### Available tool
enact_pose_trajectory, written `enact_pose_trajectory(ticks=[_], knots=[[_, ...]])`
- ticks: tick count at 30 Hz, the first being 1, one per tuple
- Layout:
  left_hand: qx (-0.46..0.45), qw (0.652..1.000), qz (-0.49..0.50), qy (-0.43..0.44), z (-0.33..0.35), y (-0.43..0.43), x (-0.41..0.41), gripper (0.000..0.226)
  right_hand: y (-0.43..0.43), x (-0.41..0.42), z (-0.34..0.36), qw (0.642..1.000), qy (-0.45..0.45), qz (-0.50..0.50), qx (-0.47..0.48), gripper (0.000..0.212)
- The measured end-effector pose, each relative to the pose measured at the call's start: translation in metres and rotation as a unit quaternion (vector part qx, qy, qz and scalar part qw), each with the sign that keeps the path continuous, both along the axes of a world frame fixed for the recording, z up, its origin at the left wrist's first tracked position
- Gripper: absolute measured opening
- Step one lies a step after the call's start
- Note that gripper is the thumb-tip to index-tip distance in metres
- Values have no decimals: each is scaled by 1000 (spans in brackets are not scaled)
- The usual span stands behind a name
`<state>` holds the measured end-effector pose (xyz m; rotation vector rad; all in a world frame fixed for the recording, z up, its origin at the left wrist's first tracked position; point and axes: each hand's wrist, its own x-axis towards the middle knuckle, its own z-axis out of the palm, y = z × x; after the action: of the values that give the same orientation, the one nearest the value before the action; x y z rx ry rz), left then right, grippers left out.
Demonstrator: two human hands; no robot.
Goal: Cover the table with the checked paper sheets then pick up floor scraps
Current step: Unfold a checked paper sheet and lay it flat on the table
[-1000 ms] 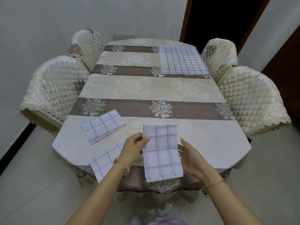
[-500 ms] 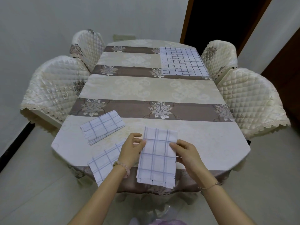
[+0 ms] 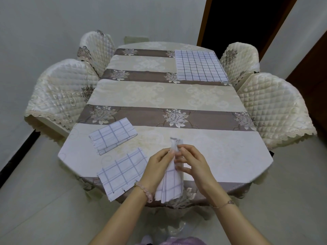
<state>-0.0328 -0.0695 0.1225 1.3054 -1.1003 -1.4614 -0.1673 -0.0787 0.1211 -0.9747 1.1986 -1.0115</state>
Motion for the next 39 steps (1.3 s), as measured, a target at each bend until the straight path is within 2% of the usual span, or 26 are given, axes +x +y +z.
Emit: enact_pose_trajectory(ticks=[7, 10, 11, 13, 16, 22, 26, 29, 34, 38, 39], knots=[[-7, 1000, 15, -26, 3, 3, -4, 30, 1, 6, -2, 1000, 20, -9, -4, 30], [-15, 999, 38, -32, -1, 2, -1, 27, 2, 4, -1, 999, 12, -31, -17, 12], [-16, 998, 54, -34, -2, 1, 3, 27, 1, 0, -2, 999, 8, -40, -18, 20], [-17, 994, 98, -46, -7, -4, 16, 30, -2, -10, -2, 999, 0, -49, -2, 27], [-25, 984, 150, -90, -15, -12, 43, 33, -5, -29, -2, 998, 15, -48, 37, 18], [3, 974, 177, -142, -38, -35, 83, 28, -16, -52, -13, 992, 58, -50, 99, 22], [14, 976, 185, -112, -52, -42, 85, 20, -15, -51, -24, 988, -18, -32, 152, 28], [34, 974, 212, -75, -59, -44, 85, 18, -6, -46, -32, 984, -60, 23, 169, 27], [89, 967, 231, -62, -79, -46, 100, 22, 13, -30, -53, 978, -10, 83, 192, 32], [117, 965, 218, -85, -84, -45, 107, 28, 16, -9, -57, 976, 33, 103, 189, 5], [115, 965, 220, -85, -83, -44, 107, 29, 15, -5, -57, 976, 66, 103, 183, 9]])
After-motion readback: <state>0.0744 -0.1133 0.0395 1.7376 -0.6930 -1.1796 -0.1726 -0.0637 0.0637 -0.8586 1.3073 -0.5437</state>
